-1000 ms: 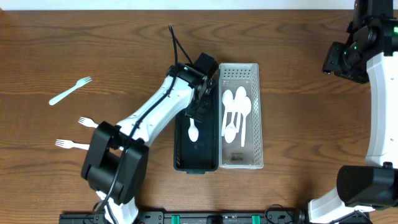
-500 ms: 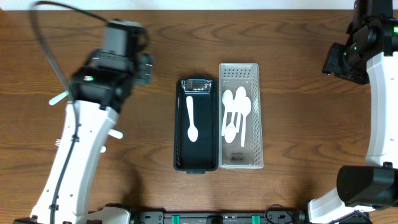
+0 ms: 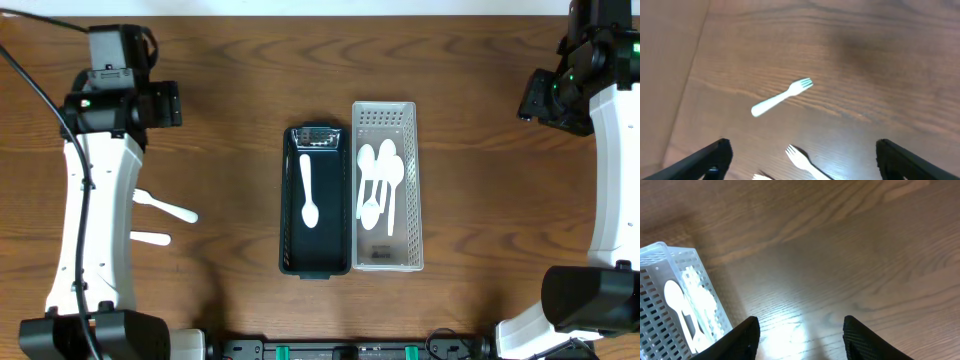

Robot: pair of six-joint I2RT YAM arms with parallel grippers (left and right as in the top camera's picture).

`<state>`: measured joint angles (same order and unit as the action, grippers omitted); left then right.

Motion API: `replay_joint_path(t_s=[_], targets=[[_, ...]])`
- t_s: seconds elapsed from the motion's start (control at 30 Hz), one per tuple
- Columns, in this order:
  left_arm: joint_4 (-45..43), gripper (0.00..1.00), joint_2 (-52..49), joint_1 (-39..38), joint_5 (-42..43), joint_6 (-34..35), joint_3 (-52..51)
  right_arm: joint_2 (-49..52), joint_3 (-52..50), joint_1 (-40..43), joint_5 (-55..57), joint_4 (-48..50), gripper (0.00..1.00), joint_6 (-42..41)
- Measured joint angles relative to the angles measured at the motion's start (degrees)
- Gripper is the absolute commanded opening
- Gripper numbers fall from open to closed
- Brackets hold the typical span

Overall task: Pack container
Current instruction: 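Swing the left gripper back left over the white forks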

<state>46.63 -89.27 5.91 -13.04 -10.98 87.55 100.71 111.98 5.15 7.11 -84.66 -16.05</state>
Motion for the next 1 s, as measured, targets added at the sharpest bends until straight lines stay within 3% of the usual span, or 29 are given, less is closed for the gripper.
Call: replay_joint_path(t_s=[0.23,0.4,0.53,0.73,1.0], targets=[[-2.8,0.99,-5.1,13.7,16.5,-10.3,1.6,0.0,0.0,0.0,-0.1,-1.2,0.57,-0.1],[7.4,0.99,-16.3,20.4,25.6,-16.5,13.0,0.0,0.0,0.0,-1.0,-1.1,0.58,-0.1],[16.5,0.98,-26.3,20.2,26.6,-22.8,26.4,0.0,0.0,0.0,-1.2,-1.2,0.59,-0.3],[21.6,0.98,-37.0,19.4,26.5,-27.1,45.9,0.0,0.0,0.0,-1.3,-1.2,0.59,-1.5],[23.6,0.98,-40.2,19.4,26.6,-32.8,52.0,0.0,0.0,0.0,-1.9,-1.2,0.59,-3.1]])
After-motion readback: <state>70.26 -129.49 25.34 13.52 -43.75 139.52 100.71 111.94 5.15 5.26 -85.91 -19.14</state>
